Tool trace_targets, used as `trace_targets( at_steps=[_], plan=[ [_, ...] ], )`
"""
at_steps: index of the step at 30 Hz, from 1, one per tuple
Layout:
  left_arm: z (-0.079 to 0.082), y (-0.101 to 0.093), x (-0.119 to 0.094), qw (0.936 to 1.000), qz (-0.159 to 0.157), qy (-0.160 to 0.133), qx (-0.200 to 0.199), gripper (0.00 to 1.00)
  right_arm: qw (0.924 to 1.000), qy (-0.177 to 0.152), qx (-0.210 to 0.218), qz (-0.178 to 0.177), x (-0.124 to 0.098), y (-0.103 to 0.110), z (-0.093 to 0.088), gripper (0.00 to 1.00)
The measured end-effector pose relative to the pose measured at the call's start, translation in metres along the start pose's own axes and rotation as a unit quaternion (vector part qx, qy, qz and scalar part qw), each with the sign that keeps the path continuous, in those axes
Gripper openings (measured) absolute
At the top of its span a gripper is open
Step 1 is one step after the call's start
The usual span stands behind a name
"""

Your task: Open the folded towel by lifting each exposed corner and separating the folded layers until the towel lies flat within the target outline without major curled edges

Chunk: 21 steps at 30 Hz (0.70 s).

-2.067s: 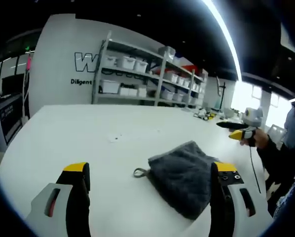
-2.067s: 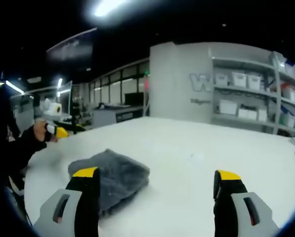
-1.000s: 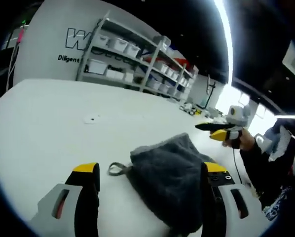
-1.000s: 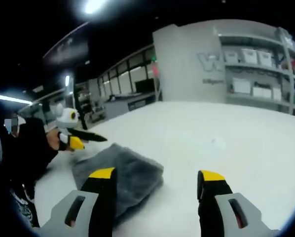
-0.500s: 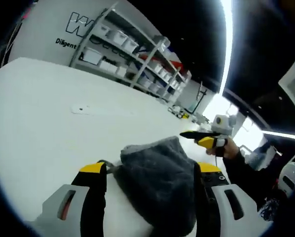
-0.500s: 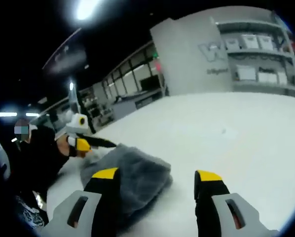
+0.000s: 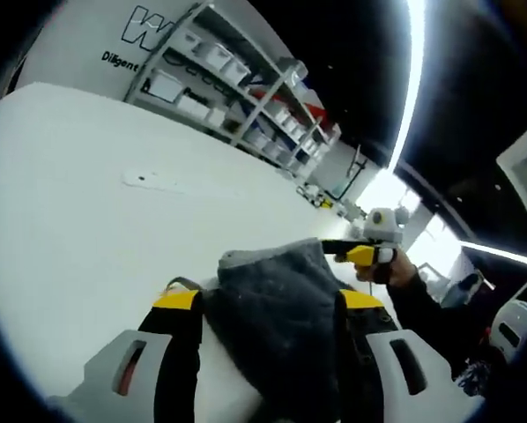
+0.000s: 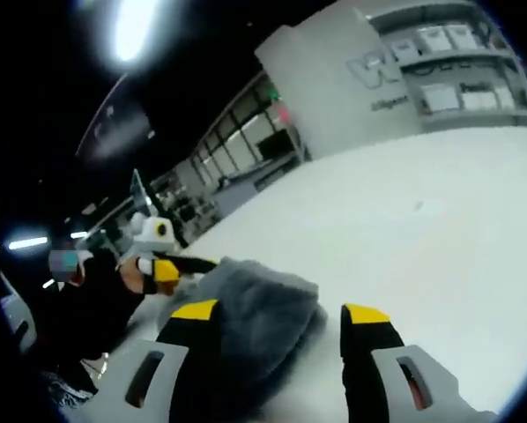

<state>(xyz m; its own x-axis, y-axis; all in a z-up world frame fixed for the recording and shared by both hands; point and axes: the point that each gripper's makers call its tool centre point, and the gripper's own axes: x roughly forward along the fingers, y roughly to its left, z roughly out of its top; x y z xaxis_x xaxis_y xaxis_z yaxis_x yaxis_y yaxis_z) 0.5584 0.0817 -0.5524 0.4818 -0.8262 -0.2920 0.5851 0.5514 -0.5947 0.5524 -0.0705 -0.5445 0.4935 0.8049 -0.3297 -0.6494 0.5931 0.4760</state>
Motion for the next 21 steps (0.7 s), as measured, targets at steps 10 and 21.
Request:
trace_targets(
  at_steps=[10, 21],
  plan=[
    [0.002, 0.009, 0.007, 0.9999, 0.004, 0.003, -0.011, 0.39, 0.9992, 0.006, 0.036, 0.019, 0.011, -0.006, -0.001, 0.45],
    [0.004, 0.002, 0.012, 1.0, 0.001, 0.002, -0.002, 0.19, 0.9986, 0.008, 0.041, 0.032, 0.015, -0.006, 0.007, 0.24]
  ],
)
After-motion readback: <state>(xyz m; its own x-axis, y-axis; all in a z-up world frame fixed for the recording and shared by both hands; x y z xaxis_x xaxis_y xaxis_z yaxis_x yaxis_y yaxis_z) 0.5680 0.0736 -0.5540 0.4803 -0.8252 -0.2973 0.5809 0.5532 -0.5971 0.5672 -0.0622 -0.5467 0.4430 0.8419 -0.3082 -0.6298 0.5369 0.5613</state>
